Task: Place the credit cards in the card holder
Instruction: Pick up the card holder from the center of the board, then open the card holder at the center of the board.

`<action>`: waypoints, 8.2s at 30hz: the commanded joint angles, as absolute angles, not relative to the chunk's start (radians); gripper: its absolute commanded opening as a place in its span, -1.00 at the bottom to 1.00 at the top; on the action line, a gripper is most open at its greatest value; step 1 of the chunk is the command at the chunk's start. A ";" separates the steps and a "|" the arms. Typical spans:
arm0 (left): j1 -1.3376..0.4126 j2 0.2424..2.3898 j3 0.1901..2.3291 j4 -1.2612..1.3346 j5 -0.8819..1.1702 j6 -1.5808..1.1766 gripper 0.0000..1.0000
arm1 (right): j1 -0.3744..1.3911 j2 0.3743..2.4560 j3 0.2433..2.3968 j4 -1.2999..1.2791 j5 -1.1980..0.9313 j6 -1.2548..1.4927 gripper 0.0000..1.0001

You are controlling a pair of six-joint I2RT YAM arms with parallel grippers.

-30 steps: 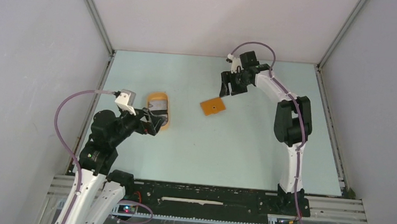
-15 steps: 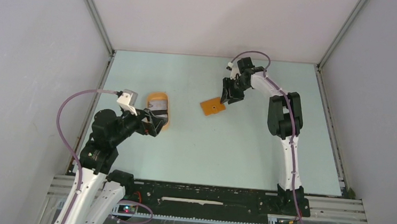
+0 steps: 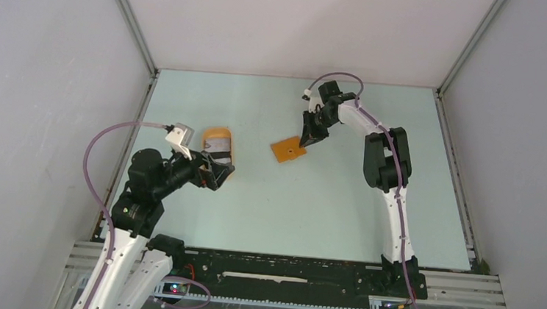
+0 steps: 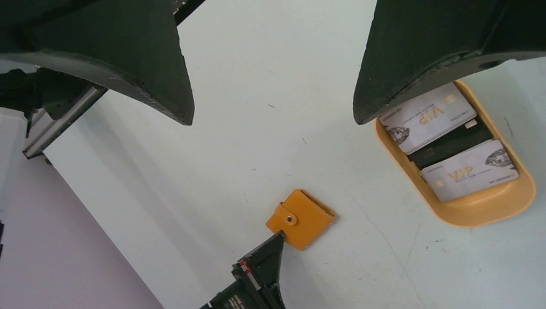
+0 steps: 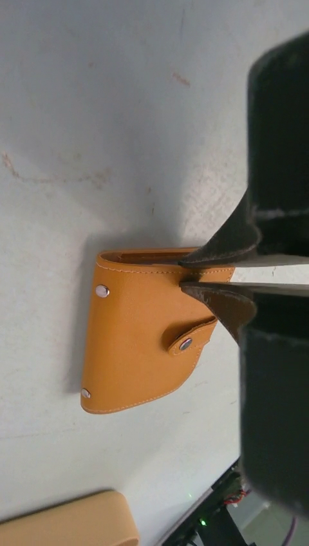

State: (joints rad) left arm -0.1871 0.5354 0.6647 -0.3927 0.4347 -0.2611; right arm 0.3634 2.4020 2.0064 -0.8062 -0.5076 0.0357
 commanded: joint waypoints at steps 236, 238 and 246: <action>-0.969 1.447 0.723 0.152 -0.213 -0.559 0.45 | 0.476 1.585 1.158 -0.704 -0.720 -0.397 -1.00; -0.969 1.450 0.717 0.148 -0.227 -0.561 0.23 | 0.476 1.585 1.158 -0.704 -0.715 -0.397 -1.00; -0.967 1.402 0.654 0.130 -0.305 -0.560 -0.79 | 0.472 1.595 1.159 -0.693 -0.608 -0.386 -1.00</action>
State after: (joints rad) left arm -0.9695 1.4471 0.6872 0.1432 -0.2253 -0.5720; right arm 0.4789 1.5906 1.1217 -0.7067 -0.6807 -0.4015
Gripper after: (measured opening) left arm 0.191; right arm 0.006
